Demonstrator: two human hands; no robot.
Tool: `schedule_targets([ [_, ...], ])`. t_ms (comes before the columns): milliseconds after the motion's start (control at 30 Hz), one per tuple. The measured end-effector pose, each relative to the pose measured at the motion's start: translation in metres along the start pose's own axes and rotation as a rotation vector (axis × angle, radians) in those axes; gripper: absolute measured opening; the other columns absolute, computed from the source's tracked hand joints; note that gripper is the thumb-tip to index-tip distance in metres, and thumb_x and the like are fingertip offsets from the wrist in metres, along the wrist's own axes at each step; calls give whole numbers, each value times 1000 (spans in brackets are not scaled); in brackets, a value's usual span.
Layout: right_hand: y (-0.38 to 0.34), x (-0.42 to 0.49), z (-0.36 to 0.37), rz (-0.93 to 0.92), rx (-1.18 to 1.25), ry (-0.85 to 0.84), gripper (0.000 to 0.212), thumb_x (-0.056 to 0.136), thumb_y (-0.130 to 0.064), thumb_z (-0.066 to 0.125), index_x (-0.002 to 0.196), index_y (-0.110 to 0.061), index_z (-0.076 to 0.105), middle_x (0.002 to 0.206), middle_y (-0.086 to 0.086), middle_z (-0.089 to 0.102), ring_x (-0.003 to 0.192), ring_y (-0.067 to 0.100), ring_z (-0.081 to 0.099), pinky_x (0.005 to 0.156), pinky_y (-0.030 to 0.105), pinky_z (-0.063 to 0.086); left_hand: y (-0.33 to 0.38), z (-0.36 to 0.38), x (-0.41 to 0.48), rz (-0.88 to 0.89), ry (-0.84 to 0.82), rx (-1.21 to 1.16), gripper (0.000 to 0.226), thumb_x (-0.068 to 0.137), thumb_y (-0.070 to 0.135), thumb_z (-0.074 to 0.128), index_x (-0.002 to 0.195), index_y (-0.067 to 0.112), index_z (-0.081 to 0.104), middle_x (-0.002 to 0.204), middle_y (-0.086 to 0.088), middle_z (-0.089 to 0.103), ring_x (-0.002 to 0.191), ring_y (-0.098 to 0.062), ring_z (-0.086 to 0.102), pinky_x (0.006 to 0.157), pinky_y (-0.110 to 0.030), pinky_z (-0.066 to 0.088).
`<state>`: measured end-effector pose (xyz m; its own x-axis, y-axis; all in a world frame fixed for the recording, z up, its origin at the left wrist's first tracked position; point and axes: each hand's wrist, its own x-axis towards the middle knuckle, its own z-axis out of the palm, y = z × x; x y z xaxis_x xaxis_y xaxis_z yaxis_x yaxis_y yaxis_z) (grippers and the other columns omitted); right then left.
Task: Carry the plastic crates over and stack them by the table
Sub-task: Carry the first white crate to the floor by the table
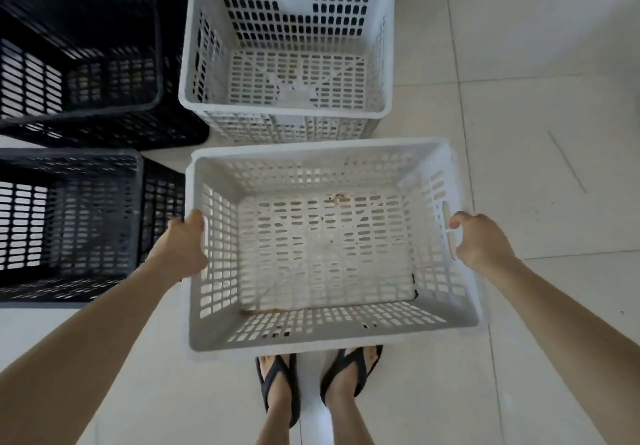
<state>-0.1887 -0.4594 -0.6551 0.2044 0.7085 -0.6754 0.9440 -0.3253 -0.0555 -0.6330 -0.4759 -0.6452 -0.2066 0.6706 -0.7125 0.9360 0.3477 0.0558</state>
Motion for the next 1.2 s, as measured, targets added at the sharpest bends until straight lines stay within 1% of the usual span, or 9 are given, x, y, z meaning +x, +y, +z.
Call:
schedule_targets([
  [167,32,-45,-89,51,24,-10,48,80,11,44,119,-16,55,101,9,51,80,26,53,57,27,39,58,-78,-62,23,-32,100,33,77,-2,54,102,8,35,90,-19,50,60,-24,49,43,-28,33],
  [400,71,-88,-232,87,48,37,40,83,8,43,114,-15,54,114,14,55,94,31,60,70,31,47,153,-189,-127,43,-25,154,30,81,0,50,98,12,28,81,-10,45,63,-23,49,43,-27,32],
  [500,88,-82,-287,92,71,74,38,82,8,43,110,-15,56,115,13,57,96,29,59,76,31,49,200,-228,-131,56,-29,187,37,84,0,48,116,7,31,106,-17,50,66,-21,49,44,-24,34],
  [567,102,-70,-322,101,72,93,32,82,6,44,102,-16,56,113,13,57,86,26,55,71,29,46,234,-249,-126,68,-26,203,53,86,-1,46,134,2,23,124,-23,47,80,-26,57,55,-29,46],
  [633,114,-51,-359,107,71,114,29,82,5,44,96,-18,55,110,11,57,80,24,52,67,27,43,269,-270,-116,80,-27,183,64,87,1,47,142,0,14,137,-25,37,104,-31,59,78,-33,53],
  [800,143,14,-445,149,79,138,31,82,9,41,92,-18,53,98,6,53,73,22,51,63,27,43,357,-322,-68,120,11,151,69,87,6,53,144,-3,15,140,-21,42,122,-30,53,98,-35,50],
  [1000,176,119,-555,150,80,156,35,84,11,38,101,-17,52,110,13,55,75,22,49,63,25,42,476,-389,4,155,-24,127,55,90,8,54,136,2,24,137,-25,39,109,-30,59,80,-29,48],
  [1100,192,172,-602,127,74,144,43,84,13,36,116,-13,49,78,6,48,56,16,43,47,24,34,534,-421,39,143,-16,96,39,88,0,50,121,7,31,123,-22,43,71,-22,53,66,-32,47],
  [1200,202,233,-649,80,75,166,51,83,14,38,125,-14,37,65,6,41,51,18,39,46,27,31,592,-452,78,128,61,103,45,91,2,46,131,-1,27,108,-20,46,59,-15,42,61,-27,41],
])
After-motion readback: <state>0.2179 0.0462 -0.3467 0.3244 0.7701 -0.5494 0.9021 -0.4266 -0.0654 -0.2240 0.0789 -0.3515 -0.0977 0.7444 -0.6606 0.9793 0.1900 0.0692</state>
